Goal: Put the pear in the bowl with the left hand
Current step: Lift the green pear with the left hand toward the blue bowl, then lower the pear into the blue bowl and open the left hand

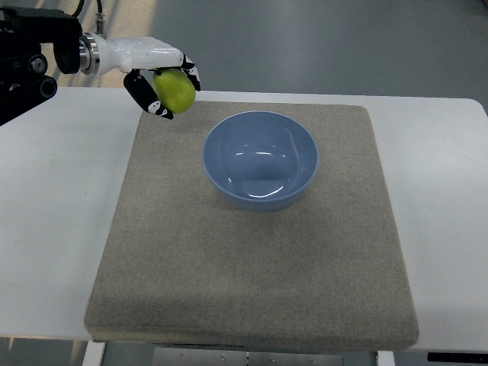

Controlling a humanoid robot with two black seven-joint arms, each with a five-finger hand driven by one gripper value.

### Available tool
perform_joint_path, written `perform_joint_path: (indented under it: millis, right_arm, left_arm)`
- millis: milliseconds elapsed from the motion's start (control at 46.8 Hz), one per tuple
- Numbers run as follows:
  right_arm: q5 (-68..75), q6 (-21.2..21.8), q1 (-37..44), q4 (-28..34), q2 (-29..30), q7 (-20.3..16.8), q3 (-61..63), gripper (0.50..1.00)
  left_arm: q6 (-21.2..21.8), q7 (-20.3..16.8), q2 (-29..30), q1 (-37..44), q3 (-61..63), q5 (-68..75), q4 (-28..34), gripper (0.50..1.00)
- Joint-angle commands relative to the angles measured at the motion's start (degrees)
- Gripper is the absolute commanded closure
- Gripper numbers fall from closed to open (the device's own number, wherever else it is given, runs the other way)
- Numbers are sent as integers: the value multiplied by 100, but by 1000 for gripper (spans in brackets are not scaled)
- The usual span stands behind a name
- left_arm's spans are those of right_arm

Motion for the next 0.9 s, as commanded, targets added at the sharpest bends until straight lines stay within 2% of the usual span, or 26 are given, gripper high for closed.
perform_joint_path:
  millis: [0,128,214,363,619,662,747,769,811,875]
  right_arm:
    - [0,-1,1,0,0,-1,0,574]
    - [0,-1,1,0,0,-1,0,574]
    - [0,-1,1,0,0,-1,0,574]
    - [0,-1,1,0,0,-1,0,574]
    - [0,-1,1,0,0,-1,0,574]
    - [0,-1,1,0,0,8,0,574]
    - [0,-1,1,0,0,-1,0,574]
    - [0,-1,1,0,0,-1,0,574]
    - [0,-1,1,0,0,-1,0,574]
    - [0,-1,1,0,0,8,0,574]
  left_arm:
    - [-162,2,24,-9,-165,-25,-377,1000]
    - [-216,11,-38,-9,-183,-25,-1001,1000]
    - [-216,11,-196,-9,-183,-16,-1178,1000]
    - [-216,55,-626,70,-140,98,-1064,1000]
    - [-198,63,-855,132,-113,107,-879,1000]
    - [-198,63,-864,132,-104,107,-879,937]
    - [-207,63,-864,158,-8,116,-870,911]
    - [-207,63,-864,158,19,116,-870,883]
    - [-198,63,-864,150,62,116,-870,789]
    - [-207,63,-864,141,72,107,-870,733]
